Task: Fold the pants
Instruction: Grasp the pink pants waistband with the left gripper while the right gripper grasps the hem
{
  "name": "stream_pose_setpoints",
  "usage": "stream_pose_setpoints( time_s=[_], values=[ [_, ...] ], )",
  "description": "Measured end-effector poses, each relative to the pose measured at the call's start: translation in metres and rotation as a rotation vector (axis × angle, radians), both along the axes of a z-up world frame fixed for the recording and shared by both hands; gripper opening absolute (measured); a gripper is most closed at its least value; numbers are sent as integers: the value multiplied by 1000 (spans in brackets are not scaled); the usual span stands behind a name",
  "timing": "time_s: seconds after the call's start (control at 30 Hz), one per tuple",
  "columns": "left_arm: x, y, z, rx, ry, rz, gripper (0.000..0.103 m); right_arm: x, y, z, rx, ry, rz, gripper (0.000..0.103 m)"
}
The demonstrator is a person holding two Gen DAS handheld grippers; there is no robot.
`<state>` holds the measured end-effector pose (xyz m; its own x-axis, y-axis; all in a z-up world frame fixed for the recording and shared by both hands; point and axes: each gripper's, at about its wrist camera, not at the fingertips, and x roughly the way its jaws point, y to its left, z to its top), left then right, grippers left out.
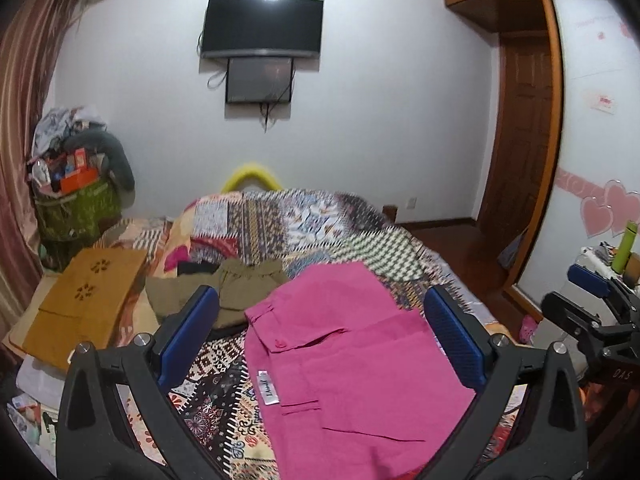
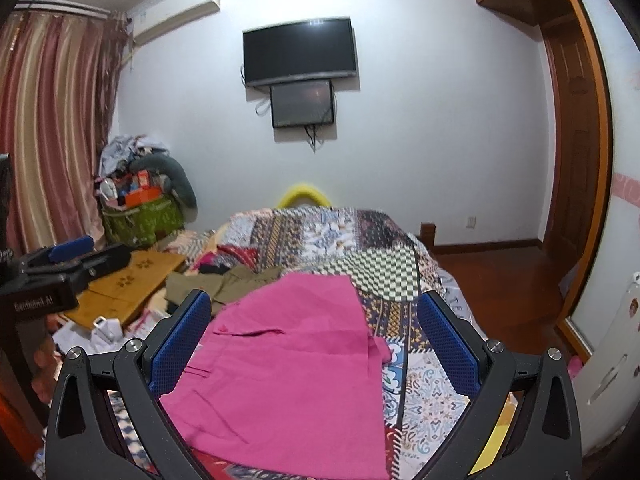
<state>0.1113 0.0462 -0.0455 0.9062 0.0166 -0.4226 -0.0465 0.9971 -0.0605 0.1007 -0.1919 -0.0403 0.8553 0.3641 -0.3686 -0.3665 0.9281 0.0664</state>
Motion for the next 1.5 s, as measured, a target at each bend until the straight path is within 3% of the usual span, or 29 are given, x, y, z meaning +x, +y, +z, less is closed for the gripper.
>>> stream_pose_setpoints(
  time_s=[0.2,0.4,0.6,0.67,0.83,0.9,1.2,1.3,1.4,1.5],
  values=[
    [55,26,-40,35,130,53,103,45,-8,-35,-42,120,-4,102],
    [106,49,-97,29,324,65,103,91,-20,-79,-61,285,3,102],
    [140,59,-146,10,477,29,103,127,-21,-118,-96,413,25,90],
    [148,58,-156,14,513,13,90,137,-21,-130,-98,450,39,84],
    [166,56,-181,-6,620,-47,70,165,-14,-151,-122,506,64,76],
    [171,55,-188,-27,653,-68,67,175,-13,-157,-135,519,80,70],
    [179,59,-206,-143,715,-139,55,207,2,-186,-154,617,173,38],
    [178,59,-206,-131,707,-145,51,212,3,-197,-148,656,200,28],
    [177,56,-205,-95,695,-143,48,212,2,-203,-153,657,177,8],
    [178,55,-204,-77,696,-135,47,211,-1,-207,-156,655,173,5]
  ],
)
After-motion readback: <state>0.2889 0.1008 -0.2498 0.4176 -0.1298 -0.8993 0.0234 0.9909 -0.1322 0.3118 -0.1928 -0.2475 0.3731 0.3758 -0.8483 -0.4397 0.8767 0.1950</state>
